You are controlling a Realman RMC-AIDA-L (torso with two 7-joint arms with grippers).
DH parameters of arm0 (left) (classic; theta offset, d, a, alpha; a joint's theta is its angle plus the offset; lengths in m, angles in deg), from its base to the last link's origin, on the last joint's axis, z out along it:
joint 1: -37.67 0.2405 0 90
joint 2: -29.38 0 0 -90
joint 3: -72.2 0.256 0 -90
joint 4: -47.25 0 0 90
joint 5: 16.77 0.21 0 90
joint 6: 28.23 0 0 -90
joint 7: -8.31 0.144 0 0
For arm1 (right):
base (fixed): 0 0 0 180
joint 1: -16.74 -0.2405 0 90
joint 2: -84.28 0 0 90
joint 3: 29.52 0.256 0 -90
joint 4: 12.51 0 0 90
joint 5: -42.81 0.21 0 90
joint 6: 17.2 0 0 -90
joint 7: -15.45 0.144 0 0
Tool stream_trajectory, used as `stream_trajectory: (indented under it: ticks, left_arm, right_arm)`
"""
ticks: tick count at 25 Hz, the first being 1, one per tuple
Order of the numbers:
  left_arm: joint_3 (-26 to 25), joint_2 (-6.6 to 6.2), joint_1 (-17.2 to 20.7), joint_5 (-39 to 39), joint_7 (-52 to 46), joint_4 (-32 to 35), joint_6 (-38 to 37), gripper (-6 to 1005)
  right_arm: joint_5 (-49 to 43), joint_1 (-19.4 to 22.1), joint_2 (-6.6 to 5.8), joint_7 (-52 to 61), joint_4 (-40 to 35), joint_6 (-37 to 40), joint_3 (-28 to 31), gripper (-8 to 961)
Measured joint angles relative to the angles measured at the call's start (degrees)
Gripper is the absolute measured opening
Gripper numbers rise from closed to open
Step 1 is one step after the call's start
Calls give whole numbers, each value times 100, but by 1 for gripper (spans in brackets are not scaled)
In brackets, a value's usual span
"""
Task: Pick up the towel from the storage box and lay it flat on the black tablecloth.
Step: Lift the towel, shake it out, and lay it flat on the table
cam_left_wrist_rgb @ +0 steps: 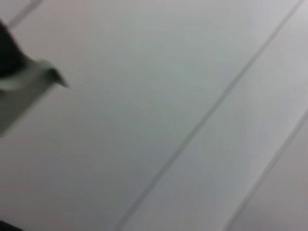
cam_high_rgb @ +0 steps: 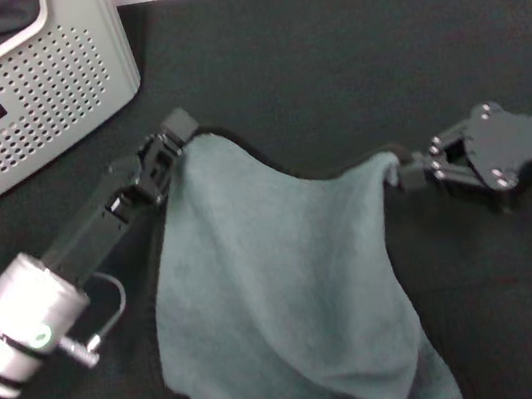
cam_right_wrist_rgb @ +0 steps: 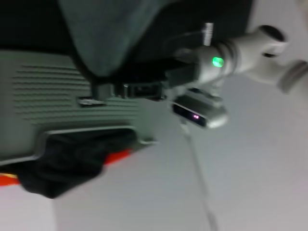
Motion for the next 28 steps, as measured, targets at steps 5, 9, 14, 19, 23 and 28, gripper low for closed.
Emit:
stream_trajectory:
  ticks: [5,9,14,19,23,28]
  left_arm:
    - [2,5,-217,-532,214,50,795,18]
    - [4,9,-343,-919,284,79,1292,18]
    - [4,9,-417,-1257,363,104,1844,18]
    - [4,-2,-467,-1373,430,116,2429,18]
    - [8,-4,-515,-1381,482,124,2573,19]
    - [42,9,-583,-1350,527,195,2581,19]
  right_arm:
    - [-10,-390,-1,-171,527,-1006,-23,15]
    - [-18,-833,0,-149,1096,-1630,-175,16]
    - [-26,-1296,23,70,1663,-2379,-561,16]
    - [-28,-1376,23,495,1678,-2738,-824,17]
    - [-30,-1318,-8,668,1659,-2956,-826,18]
    - [-157,-1042,-18,903,1286,-3321,-820,18]
